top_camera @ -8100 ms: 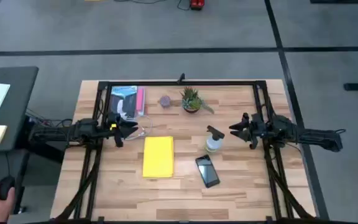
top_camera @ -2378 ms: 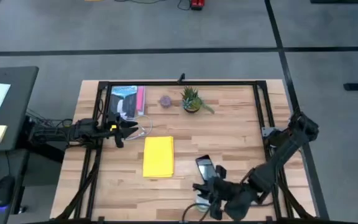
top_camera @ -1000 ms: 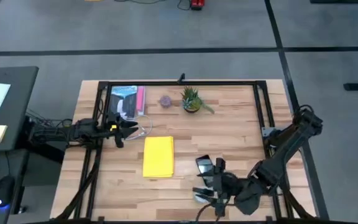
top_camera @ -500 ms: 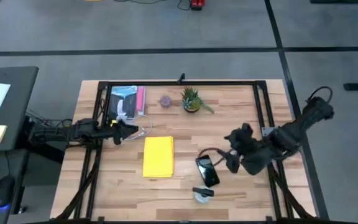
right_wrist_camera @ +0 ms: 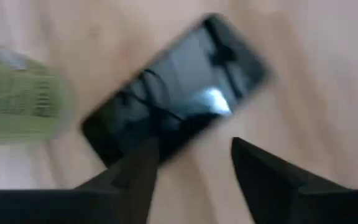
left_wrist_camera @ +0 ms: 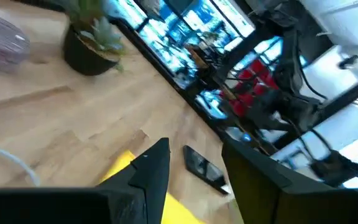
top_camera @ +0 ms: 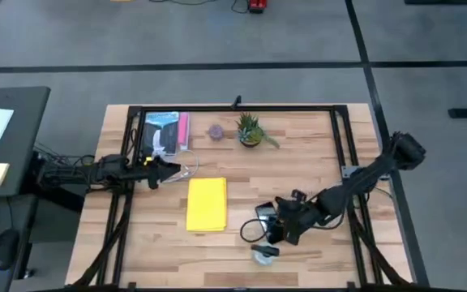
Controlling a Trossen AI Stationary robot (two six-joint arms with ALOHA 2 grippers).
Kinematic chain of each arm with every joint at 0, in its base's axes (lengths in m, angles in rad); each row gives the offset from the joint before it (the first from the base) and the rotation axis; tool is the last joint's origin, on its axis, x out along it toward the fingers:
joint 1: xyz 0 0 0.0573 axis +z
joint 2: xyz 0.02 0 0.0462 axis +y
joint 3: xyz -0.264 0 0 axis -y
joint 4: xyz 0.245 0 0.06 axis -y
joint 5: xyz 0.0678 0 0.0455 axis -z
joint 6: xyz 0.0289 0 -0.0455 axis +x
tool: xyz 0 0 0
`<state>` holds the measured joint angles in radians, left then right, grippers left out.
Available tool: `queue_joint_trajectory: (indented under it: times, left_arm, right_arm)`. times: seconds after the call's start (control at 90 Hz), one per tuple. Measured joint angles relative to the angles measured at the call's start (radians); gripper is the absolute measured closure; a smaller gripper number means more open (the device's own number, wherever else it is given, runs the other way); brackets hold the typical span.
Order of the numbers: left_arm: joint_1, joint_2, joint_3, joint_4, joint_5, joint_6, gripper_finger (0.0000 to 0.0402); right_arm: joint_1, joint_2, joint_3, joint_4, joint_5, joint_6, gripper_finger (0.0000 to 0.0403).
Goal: Apply microfiber cloth
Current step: Spray the front of the cellphone
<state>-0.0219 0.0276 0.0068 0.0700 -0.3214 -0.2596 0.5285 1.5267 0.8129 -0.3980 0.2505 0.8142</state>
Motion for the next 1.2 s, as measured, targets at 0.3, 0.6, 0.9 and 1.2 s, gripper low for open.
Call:
queue_joint_trajectory:
  times: [0.3, 0.6, 0.9, 1.2]
  left_arm:
    - [-0.003, 0.166, 0.017, 0.079, -0.016, 0.032, 0.0283]
    - [-0.058, 0.443, 0.14, 0.128, -0.013, 0.111, 0.0349]
    - [-0.12, 0.775, 0.337, 0.147, 0.128, 0.151, 0.0399]
    - [-0.102, 1.24, 0.591, 0.159, 0.19, 0.177, 0.0402]
  right_arm:
    - [-0.085, 0.129, -0.06, 0.284, -0.069, -0.111, 0.0393]
    - [-0.199, 0.219, -0.055, 0.416, 0.071, -0.105, 0.0401]
    - [-0.317, 0.046, -0.041, 0.36, 0.047, -0.129, 0.04]
    - [-0.388, -0.047, -0.103, 0.256, -0.075, 0.067, 0.0298]
